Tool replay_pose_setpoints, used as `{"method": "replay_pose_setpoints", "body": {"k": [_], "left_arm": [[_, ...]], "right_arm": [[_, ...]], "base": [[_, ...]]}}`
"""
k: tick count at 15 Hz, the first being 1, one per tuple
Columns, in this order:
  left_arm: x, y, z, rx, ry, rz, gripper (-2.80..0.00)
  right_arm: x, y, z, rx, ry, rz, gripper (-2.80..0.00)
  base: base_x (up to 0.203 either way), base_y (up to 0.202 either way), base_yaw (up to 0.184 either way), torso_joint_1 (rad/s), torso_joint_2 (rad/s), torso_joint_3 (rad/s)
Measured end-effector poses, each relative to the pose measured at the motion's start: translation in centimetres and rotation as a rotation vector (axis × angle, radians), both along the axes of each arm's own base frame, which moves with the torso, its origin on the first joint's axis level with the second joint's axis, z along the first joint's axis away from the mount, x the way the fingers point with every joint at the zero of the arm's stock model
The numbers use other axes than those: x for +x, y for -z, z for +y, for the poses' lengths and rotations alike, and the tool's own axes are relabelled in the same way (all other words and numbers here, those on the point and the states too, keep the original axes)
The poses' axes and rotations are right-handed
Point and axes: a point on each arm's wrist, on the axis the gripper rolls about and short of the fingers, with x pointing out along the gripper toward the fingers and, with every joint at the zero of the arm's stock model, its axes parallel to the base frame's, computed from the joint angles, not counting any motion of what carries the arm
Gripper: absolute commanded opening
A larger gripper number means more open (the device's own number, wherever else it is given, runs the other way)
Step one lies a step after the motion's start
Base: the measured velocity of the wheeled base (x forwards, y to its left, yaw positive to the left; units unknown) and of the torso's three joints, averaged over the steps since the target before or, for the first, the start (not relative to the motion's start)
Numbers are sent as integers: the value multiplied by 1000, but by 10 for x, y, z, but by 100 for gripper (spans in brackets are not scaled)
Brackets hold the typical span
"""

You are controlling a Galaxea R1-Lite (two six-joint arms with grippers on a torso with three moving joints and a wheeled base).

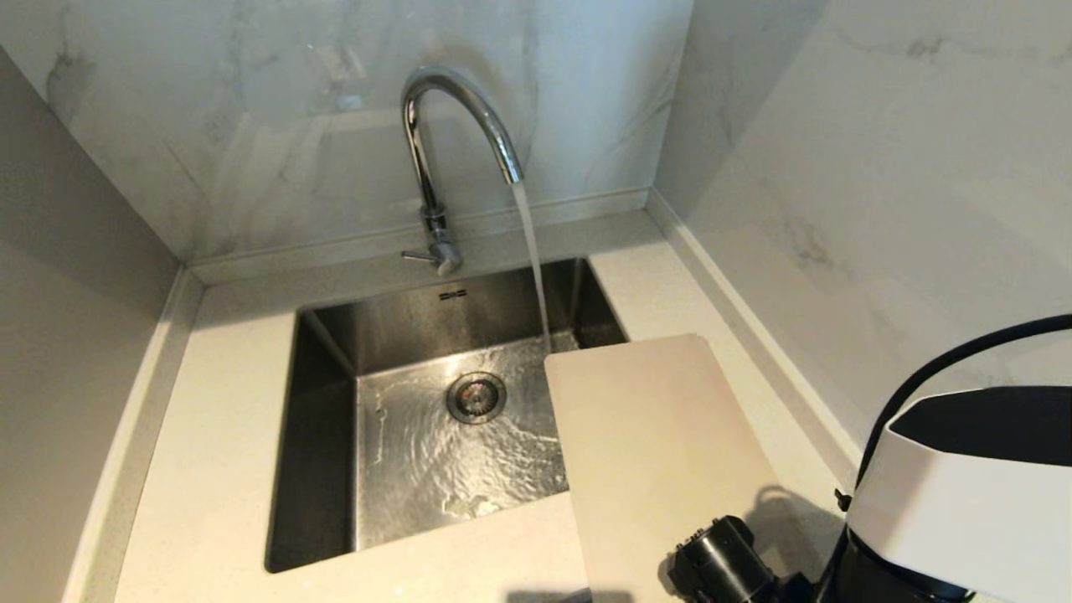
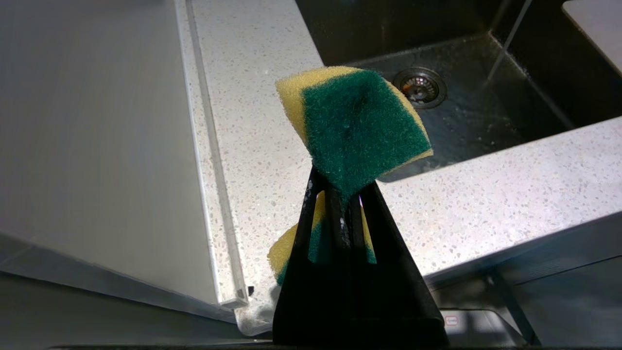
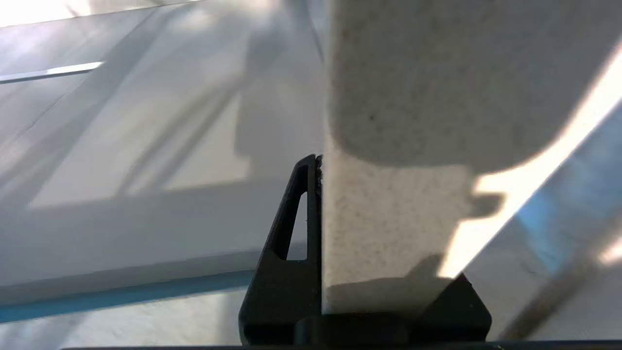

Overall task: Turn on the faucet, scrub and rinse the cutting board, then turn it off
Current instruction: Pick up the cutting board

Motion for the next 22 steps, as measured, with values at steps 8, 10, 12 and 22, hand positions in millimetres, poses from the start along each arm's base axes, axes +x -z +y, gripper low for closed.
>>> {"method": "replay_pose_setpoints", "body": {"k": [8,10,12,22], "left_arm": [[0,0,0,0,0,0,-280],[0,0,0,0,0,1,-280],[0,0,0,0,0,0,-280],[0,0,0,0,0,0,-280]], "right_arm": [[-17,-44,-12,-43,-16,-77,-280],[-22,-57,-16,-31,-12,-107,-280],[-27,-69,-19,-15,-10,-141,-280],[-47,-144,-34,-78,-64,-310,-280]], "base": [[0,0,0,0,0,0],[0,0,0,0,0,0],[0,0,0,0,0,0],[0,0,0,0,0,0]]}}
